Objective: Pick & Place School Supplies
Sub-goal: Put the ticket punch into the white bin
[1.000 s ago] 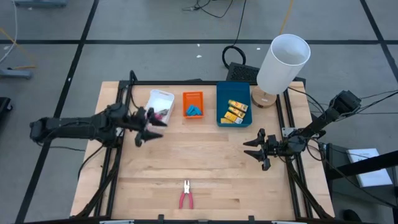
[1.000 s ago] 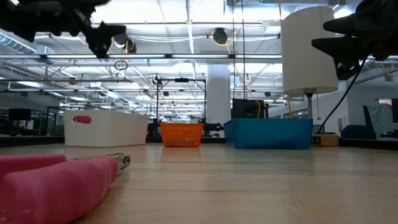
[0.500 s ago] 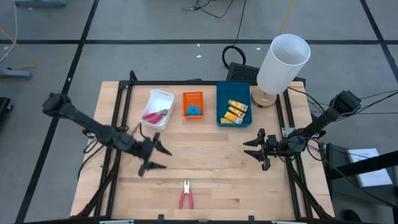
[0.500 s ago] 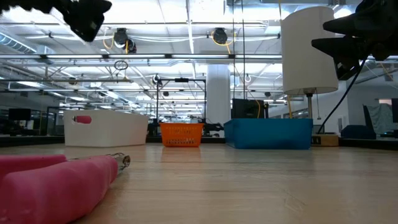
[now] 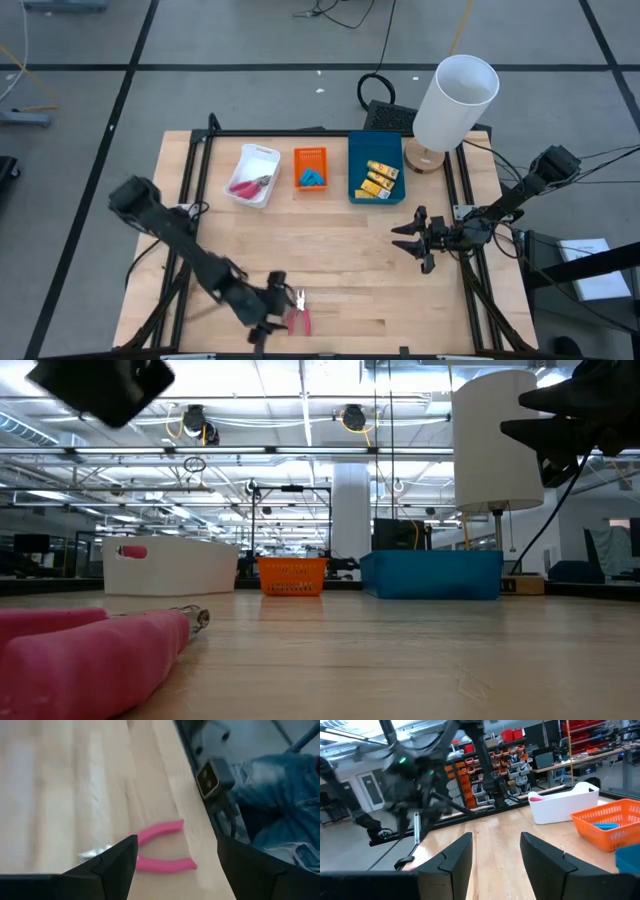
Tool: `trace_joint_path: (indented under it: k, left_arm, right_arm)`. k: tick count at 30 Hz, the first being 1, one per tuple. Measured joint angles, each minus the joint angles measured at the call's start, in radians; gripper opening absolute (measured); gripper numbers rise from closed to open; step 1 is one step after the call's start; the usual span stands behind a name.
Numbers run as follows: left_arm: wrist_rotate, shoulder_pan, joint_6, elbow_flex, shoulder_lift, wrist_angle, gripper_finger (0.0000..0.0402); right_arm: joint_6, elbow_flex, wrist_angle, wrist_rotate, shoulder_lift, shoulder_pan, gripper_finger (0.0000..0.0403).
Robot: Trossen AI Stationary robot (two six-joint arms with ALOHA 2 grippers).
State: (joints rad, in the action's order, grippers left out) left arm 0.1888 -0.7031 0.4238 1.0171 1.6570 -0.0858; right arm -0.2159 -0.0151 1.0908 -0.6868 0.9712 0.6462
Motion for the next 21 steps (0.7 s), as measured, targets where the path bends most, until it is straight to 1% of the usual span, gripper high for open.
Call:
trace_joint_path:
  k: [3,7,9,11,13,16,21]
  left_arm:
    - [-0.016,-0.001,0.115,0.106,0.115,-0.099,0.0278]
    - [-0.008,0.005,0.331,0.254,0.249,-0.323,0.0278]
    - [-0.015,0.011,0.428,0.315,0.302,-0.422,0.0278]
    - [-0.03,0.016,0.502,0.363,0.347,-0.486,0.0278]
    - [-0.032,0.017,0.559,0.394,0.385,-0.513,0.0278]
    - [-0.033,0.02,0.633,0.413,0.421,-0.511,0.0278]
    - [-0.073,0.034,0.773,0.42,0.441,-0.537,0.0278]
  right_arm:
    - [0.004,0.0,0.001,-0.033,0.0,-0.01,0.0157]
    - [0.003,0.0,0.0,-0.074,0.0,-0.03,0.0157]
    - [0.002,0.0,-0.002,-0.076,0.0,-0.038,0.0157]
    - [0.002,0.0,-0.002,-0.076,0.0,-0.041,0.0157]
    - [0.001,0.0,-0.002,-0.076,0.0,-0.044,0.0157]
    - [0.0,0.0,-0.002,-0.076,0.0,-0.045,0.0157]
    - [-0.008,0.0,-0.003,-0.076,0.0,-0.045,0.0157]
